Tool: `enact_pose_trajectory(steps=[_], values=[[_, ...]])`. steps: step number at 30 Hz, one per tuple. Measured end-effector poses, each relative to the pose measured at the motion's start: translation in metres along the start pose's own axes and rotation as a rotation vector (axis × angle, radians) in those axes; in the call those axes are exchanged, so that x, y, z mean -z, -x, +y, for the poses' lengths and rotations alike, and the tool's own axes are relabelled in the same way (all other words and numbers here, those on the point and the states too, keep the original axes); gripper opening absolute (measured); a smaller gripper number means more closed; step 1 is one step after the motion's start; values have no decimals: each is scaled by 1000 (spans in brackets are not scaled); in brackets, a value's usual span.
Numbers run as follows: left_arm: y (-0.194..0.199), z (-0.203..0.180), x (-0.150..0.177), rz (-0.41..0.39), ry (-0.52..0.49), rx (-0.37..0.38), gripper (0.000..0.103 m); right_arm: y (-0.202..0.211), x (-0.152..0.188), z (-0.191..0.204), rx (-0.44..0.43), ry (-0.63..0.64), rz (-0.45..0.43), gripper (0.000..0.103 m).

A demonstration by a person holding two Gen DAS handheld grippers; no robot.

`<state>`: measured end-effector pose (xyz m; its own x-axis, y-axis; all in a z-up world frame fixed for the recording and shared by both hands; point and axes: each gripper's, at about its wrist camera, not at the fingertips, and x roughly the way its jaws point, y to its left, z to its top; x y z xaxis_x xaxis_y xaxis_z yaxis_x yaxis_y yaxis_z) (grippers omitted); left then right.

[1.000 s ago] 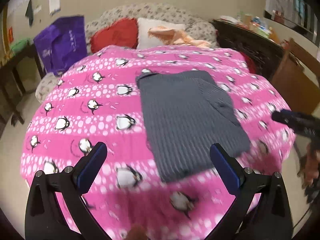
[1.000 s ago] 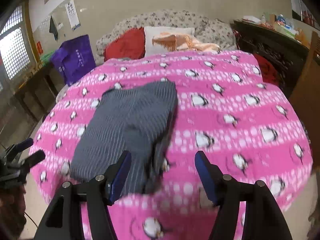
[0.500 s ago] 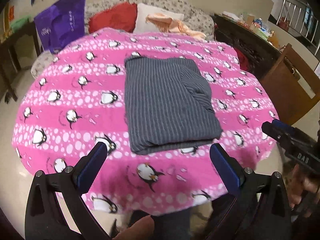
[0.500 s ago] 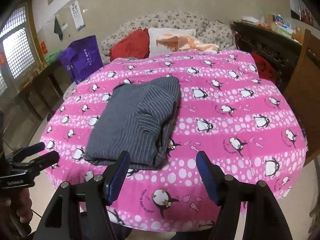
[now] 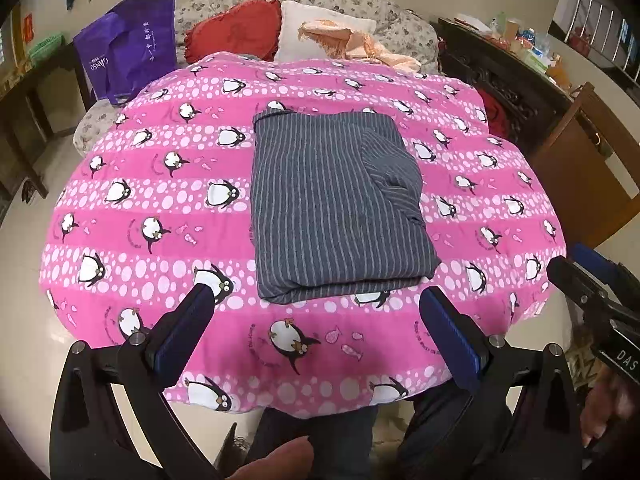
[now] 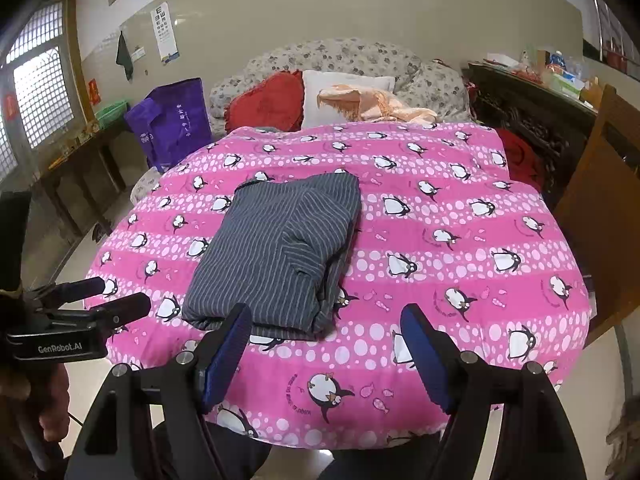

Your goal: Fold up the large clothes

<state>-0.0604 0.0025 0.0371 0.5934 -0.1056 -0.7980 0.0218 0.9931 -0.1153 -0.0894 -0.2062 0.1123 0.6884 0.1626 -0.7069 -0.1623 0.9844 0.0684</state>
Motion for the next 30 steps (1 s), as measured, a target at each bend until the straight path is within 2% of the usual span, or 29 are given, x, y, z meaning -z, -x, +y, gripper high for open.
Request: enact_pose_trajectory(steps=[19,27,30], values=[[17,-1,5,-27,2,-9,103,22,6,7,-45,-1,-19,75],[18,-4,8,-36,11,37,103,23,6,8,-49,4,-17,75],[18,-4,8,-51,5,14,103,21,6,8,-49,1,-12,75]])
